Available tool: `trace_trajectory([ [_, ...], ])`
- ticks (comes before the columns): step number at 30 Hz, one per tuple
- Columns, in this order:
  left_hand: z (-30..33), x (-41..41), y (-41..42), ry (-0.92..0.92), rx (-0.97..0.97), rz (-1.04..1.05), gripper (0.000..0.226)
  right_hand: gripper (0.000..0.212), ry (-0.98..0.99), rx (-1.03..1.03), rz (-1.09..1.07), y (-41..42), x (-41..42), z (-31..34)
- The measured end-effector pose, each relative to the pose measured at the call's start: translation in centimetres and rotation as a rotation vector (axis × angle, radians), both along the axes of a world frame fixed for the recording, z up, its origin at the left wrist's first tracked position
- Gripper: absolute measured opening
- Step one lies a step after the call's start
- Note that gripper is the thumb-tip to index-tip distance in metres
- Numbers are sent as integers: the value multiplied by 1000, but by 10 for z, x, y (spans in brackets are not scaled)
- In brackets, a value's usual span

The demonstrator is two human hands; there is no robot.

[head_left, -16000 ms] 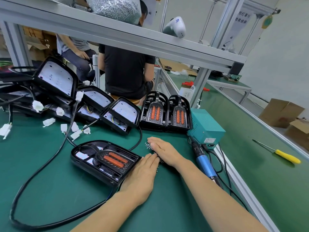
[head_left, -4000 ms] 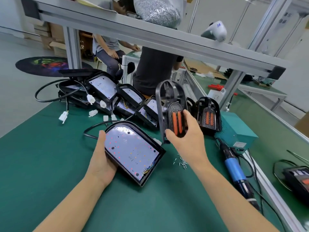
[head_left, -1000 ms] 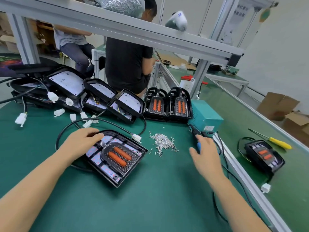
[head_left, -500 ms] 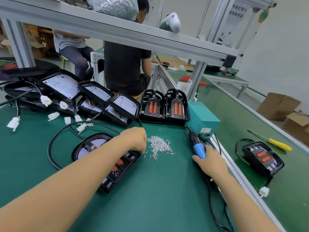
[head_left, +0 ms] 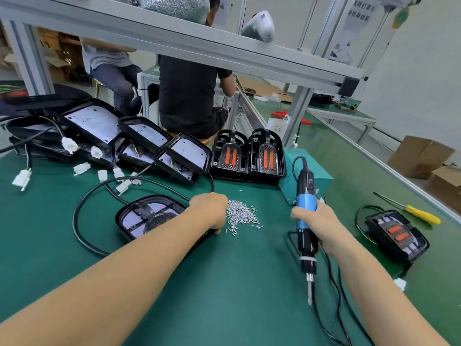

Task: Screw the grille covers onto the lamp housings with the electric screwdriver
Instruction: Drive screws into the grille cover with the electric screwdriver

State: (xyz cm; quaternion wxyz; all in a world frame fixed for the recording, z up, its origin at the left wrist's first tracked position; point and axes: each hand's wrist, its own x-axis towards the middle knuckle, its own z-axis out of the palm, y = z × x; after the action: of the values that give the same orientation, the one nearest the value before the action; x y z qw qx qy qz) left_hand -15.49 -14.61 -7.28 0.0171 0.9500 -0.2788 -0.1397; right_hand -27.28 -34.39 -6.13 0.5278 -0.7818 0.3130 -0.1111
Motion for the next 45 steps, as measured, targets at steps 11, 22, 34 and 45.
trace_trajectory([
  [11,-8,-3,1,-79,12,-171,21,20,-521,798,16,45,1,44],
  [22,17,-28,67,233,-875,-181,15,12,-912,895,-44,60,-14,67],
  [34,15,-52,107,262,-1161,-126,23,20,-1167,952,81,118,-1,91],
  [45,21,-57,114,265,-1157,-100,20,13,-1164,913,125,130,1,91],
])
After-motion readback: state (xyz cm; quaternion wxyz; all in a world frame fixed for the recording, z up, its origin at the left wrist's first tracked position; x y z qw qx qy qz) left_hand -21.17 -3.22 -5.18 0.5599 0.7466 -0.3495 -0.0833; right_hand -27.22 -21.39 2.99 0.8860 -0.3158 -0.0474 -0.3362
